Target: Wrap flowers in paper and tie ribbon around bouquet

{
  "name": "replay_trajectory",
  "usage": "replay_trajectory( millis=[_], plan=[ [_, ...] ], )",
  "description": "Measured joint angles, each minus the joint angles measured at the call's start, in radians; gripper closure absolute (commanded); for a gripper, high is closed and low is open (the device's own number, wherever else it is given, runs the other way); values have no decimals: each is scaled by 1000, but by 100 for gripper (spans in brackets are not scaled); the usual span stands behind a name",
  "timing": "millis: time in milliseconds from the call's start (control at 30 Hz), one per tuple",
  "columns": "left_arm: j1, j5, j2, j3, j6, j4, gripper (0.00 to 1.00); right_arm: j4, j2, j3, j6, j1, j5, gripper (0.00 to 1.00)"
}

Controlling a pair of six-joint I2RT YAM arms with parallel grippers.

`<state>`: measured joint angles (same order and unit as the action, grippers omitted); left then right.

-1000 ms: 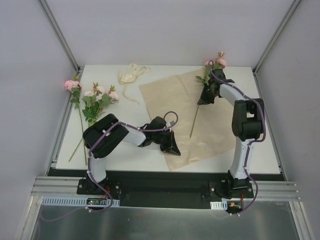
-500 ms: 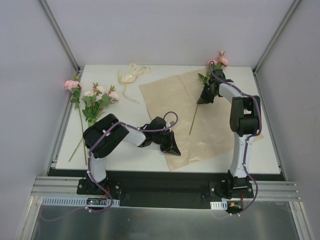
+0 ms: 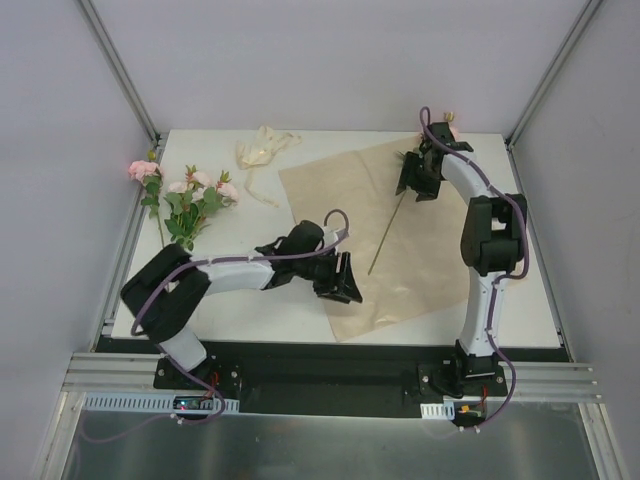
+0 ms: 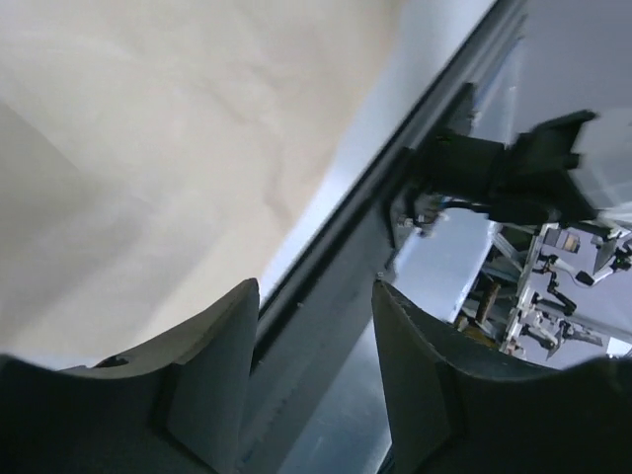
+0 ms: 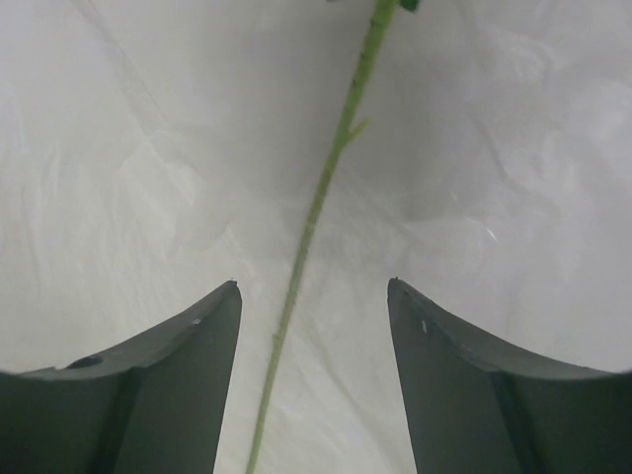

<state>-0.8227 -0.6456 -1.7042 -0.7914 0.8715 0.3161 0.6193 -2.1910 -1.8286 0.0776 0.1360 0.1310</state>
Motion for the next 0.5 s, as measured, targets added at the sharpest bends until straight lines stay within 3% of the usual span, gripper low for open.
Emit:
replay_trajectory(
  millis=[67,100,233,300,400,433,500],
  plan=[
    [21,2,115,-25,-56,-98,45,35,50,21,-7,2,-30,34],
    [45,6,178,-38,-86,-144,22,40,93,55,-8,4,-39,34],
    [257,71,423,-87,-212,-347,10,6,357,307,2,41,-24,34],
    [458,174,524,-101,-272,-473,12,-26,473,423,9,97,3,34],
    [735,356,567,-122,-339,-632,23,-83,574,560,12,222,59,34],
    [805,417,554,-132,-364,-681,36,-100,587,605,12,251,100,34],
    [870,535,504,-167,-427,-766,37,-123,588,654,14,294,153,34]
  ],
)
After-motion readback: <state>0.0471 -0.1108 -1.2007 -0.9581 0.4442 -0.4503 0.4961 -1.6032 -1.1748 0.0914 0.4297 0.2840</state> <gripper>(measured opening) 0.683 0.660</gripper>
